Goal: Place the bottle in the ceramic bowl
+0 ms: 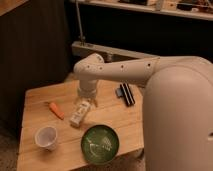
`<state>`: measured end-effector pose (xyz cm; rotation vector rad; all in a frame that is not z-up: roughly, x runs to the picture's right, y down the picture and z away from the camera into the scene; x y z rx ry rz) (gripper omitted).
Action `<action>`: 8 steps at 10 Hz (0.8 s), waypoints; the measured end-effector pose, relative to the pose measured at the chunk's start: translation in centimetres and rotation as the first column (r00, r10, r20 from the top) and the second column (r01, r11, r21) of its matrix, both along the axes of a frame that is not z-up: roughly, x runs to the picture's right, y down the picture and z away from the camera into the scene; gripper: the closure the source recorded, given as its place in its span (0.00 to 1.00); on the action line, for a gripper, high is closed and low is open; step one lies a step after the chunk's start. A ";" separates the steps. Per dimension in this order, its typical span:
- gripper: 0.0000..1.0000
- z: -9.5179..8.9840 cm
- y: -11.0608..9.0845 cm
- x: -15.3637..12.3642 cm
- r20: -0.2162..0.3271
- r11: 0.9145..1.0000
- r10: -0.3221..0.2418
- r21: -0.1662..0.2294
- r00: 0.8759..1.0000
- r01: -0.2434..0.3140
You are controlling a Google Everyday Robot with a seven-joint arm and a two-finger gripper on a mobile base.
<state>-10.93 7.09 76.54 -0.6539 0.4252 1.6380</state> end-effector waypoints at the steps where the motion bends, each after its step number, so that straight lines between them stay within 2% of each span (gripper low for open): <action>1: 0.20 0.6 0.4 -0.3 -0.006 1.000 -0.001 -0.003 1.000 0.001; 5: 0.20 4.0 2.1 0.0 -0.031 1.000 0.027 -0.010 0.999 -0.028; 8: 0.20 6.5 2.2 0.4 -0.038 0.998 0.057 -0.018 0.998 -0.057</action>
